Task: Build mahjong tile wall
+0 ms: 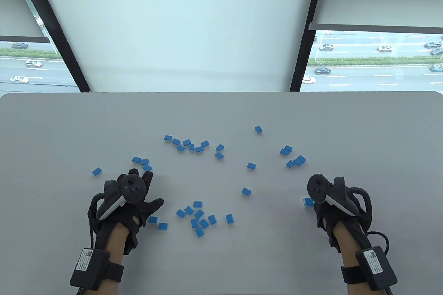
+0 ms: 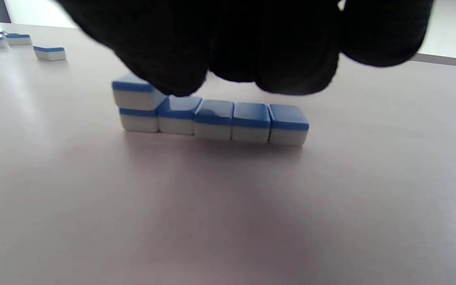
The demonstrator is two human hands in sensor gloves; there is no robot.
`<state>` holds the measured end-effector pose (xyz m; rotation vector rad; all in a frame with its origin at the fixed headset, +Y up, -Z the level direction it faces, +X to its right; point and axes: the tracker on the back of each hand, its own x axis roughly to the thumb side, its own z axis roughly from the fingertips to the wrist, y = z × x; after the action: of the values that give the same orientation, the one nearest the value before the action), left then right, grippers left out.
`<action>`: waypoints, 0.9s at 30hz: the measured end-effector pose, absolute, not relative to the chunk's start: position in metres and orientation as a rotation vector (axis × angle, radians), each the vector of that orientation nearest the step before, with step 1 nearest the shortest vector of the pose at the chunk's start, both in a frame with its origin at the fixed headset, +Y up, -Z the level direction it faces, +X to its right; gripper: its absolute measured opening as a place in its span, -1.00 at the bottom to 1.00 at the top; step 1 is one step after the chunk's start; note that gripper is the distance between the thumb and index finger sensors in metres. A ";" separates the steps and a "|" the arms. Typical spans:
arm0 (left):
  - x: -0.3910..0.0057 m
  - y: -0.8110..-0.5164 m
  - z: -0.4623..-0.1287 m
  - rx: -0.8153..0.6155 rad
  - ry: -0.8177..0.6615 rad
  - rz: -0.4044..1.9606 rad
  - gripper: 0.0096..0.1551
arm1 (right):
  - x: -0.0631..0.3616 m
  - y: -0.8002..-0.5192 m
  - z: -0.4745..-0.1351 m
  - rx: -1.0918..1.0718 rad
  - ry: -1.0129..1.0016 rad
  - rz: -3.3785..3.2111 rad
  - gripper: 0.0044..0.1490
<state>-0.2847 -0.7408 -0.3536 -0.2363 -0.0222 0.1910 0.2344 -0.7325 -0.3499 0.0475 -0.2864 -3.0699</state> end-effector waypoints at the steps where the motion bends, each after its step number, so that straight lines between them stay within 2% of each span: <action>1: -0.286 -0.741 -0.354 -0.236 -0.021 0.195 0.10 | 0.233 -0.734 -0.350 0.045 -0.290 -3.062 -0.27; 18: -0.288 -0.739 -0.355 -0.228 -0.026 0.207 0.10 | 0.229 -0.737 -0.351 0.025 -0.292 -3.055 -0.24; 27: -0.286 -0.739 -0.356 -0.222 -0.036 0.201 0.10 | 0.230 -0.721 -0.348 0.045 -0.175 -3.099 -0.20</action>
<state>-0.2865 -0.7387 -0.3559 -0.2224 -0.0356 0.2013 0.2300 -0.7213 -0.3483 0.0452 -0.1755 -3.0994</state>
